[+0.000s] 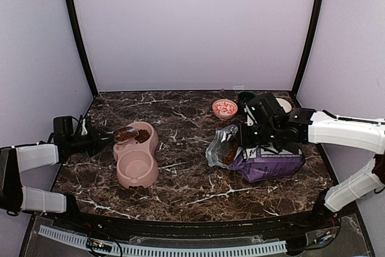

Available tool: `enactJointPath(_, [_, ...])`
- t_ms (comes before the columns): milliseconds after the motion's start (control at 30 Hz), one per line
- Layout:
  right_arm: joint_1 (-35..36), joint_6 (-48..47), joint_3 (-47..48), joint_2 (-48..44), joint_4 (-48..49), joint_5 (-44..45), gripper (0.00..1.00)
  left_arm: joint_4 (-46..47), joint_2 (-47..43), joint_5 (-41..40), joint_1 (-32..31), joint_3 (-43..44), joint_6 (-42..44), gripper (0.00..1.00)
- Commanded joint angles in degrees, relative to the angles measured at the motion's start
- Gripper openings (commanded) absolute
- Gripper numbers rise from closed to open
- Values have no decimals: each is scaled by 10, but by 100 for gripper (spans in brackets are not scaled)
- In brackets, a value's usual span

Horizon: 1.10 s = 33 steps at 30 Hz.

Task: Serve the pet food
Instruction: Place the pet food in the pet food bowl.

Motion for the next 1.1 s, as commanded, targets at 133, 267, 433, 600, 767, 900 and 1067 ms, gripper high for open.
enactJointPath(133, [-11,25,90,35,-31,-56,0,-23,21,-8,4,21,37,0])
enactJointPath(267, [-11,36,72,25,-20,-55,0,-40,26,-13,4,25,51,0])
enactJointPath(433, [-11,34,54,23,-13,-39,0,-62,25,-40,4,35,59,0])
enactJointPath(600, [-12,20,74,41,-18,-36,0,-97,17,-62,3,50,78,0])
enactJointPath(767, [-12,16,65,42,-6,-35,0,-127,12,-81,-2,66,94,0])
enactJointPath(900, [-12,13,57,39,-2,-30,0,-171,10,-119,-19,99,116,0])
enactJointPath(1067, [-12,10,60,38,-4,-30,0,-189,6,-141,-33,114,122,0])
